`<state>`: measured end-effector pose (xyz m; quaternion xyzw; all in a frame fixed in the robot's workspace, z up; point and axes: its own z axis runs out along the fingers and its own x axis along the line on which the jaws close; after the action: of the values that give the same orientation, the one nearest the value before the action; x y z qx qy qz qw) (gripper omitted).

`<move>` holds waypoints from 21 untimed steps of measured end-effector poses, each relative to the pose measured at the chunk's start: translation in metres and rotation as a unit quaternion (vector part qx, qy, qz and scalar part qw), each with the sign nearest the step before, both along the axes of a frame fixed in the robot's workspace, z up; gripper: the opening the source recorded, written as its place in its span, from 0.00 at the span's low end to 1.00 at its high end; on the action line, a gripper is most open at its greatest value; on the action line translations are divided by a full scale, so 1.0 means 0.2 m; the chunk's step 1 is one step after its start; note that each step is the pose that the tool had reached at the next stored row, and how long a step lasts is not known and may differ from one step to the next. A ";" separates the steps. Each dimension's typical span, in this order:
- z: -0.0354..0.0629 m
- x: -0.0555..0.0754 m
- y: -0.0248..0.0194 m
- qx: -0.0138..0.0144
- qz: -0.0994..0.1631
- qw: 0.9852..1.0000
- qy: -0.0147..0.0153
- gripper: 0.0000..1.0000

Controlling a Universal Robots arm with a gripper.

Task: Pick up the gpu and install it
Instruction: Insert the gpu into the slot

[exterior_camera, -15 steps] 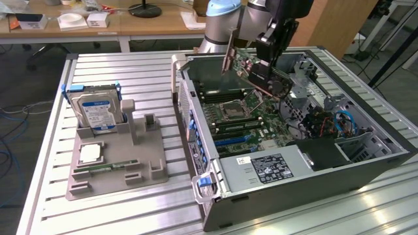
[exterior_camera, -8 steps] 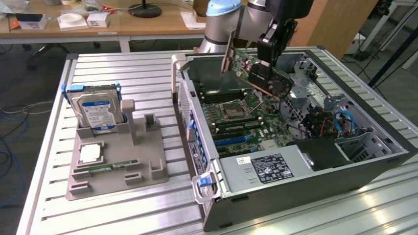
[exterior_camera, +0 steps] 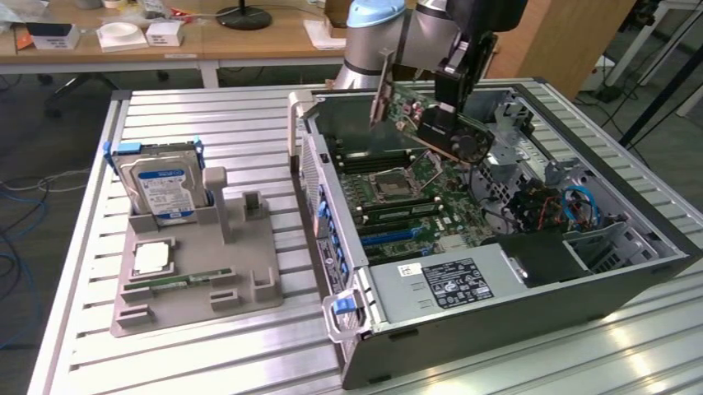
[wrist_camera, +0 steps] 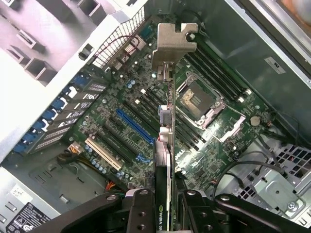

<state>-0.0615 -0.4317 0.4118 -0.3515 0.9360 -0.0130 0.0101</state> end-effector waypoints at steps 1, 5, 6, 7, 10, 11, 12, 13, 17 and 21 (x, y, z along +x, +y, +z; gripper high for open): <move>0.000 0.00 0.000 0.000 0.003 1.000 0.000 0.26; -0.001 0.00 0.000 0.000 0.017 1.000 0.000 0.26; -0.002 0.00 0.000 0.000 0.020 1.000 0.000 0.26; -0.002 0.00 0.000 0.000 0.023 1.000 0.000 0.26; -0.003 0.00 0.000 0.000 0.033 0.999 0.000 0.26; -0.004 0.00 0.000 0.000 0.037 0.999 0.000 0.26; -0.004 0.00 0.000 0.000 0.040 0.999 0.000 0.26; -0.005 0.00 0.000 0.000 0.043 0.999 0.000 0.26; -0.006 0.00 0.000 0.000 0.057 0.998 0.000 0.26; -0.008 0.00 0.000 0.000 0.070 0.998 0.000 0.26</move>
<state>-0.0615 -0.4317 0.4101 -0.4165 0.9090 -0.0123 0.0109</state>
